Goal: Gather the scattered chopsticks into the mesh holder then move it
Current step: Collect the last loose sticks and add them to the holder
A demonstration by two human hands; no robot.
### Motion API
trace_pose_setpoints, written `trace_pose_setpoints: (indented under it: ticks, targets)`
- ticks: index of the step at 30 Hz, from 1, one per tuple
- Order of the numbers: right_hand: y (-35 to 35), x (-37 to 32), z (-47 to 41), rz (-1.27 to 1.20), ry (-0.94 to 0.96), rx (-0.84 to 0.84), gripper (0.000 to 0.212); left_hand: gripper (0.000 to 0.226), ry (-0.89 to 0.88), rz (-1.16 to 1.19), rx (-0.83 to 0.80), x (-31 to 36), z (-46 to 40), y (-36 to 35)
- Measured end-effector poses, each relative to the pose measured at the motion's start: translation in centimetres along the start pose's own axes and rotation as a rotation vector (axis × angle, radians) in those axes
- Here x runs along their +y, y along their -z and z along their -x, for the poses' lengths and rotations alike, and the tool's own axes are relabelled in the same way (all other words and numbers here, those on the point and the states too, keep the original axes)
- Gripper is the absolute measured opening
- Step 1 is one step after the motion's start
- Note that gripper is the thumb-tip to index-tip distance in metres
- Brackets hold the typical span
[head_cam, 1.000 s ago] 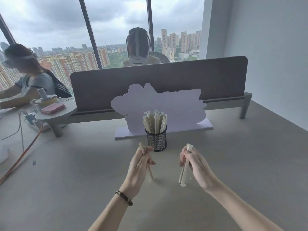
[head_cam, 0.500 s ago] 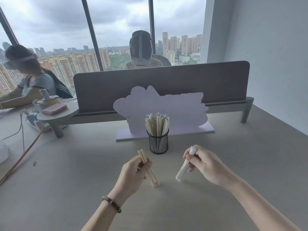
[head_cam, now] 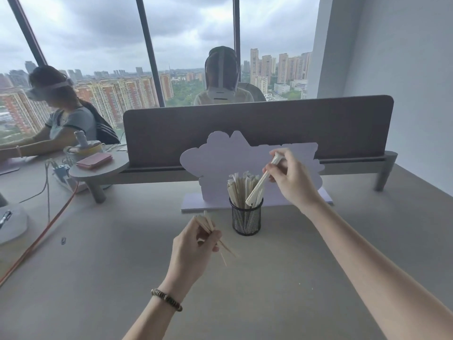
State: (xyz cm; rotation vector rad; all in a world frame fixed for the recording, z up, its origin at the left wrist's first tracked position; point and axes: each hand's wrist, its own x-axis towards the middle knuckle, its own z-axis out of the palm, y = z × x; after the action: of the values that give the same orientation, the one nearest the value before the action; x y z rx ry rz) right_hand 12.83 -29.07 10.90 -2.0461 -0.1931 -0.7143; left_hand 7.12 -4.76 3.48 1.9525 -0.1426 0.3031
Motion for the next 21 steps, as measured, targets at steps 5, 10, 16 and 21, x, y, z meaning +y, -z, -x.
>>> trace_pose_setpoints:
  ticks: [5, 10, 16, 21]
  targets:
    - [-2.5, 1.6, -1.5, 0.139, 0.04, -0.078, 0.024, 0.012, -0.042, 0.105, 0.093, 2.1, -3.3, 0.4]
    - [-4.2, 3.6, -0.7, 0.367, 0.054, -0.19, 0.035, 0.014, -0.078, 0.147, 0.08, 3.6, -6.6, -0.6]
    - [-4.5, 5.3, 0.0, 0.589, 0.04, -0.263, 0.047, 0.013, -0.14, 0.036, -0.007, 4.1, -9.8, -3.1]
    - [-3.1, 5.8, 0.0, 0.488, -0.04, -0.414, 0.059, 0.019, -0.21, -0.211, -0.055, 2.7, -11.3, -5.1]
